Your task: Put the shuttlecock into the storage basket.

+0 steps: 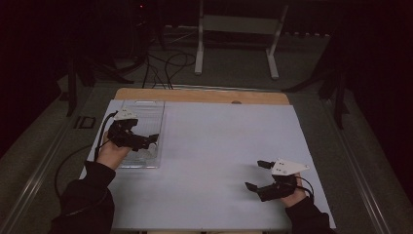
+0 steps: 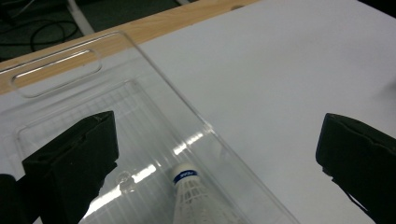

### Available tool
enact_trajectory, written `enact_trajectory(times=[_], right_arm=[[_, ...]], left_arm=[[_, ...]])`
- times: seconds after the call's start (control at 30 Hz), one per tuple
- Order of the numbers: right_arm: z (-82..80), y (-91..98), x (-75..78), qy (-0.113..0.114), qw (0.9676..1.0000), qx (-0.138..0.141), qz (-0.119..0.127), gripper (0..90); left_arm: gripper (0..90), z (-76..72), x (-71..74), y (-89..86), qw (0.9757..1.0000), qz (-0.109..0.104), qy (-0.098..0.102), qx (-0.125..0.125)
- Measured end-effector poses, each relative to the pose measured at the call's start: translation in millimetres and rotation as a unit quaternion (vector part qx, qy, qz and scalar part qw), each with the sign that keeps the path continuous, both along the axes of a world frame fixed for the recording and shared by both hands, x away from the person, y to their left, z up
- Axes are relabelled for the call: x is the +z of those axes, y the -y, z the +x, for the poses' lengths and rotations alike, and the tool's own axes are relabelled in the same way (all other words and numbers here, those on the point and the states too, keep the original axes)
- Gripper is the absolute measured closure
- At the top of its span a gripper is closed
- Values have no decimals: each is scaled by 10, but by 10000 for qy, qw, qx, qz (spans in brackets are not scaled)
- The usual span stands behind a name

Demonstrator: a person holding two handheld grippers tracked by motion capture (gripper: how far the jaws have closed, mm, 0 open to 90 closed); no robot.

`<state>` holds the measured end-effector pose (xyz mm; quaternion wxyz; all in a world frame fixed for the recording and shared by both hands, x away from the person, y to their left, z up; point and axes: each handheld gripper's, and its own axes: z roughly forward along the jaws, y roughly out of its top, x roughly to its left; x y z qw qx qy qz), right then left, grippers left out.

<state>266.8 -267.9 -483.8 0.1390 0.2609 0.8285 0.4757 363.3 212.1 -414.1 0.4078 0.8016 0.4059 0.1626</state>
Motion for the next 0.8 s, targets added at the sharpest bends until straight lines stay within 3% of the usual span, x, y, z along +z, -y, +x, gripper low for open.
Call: enact_trajectory(times=[0.5, 0.8], right_arm=[[-12, 7, -2, 15, 10000, -41, 38, 99], [-19, 24, 7, 48, 9999, -61, 65, 99]], left_arm=[[0, -35, 115, 252, 9992, -92, 67, -387], [0, -80, 142, 435, 9970, -181, 78, -744]])
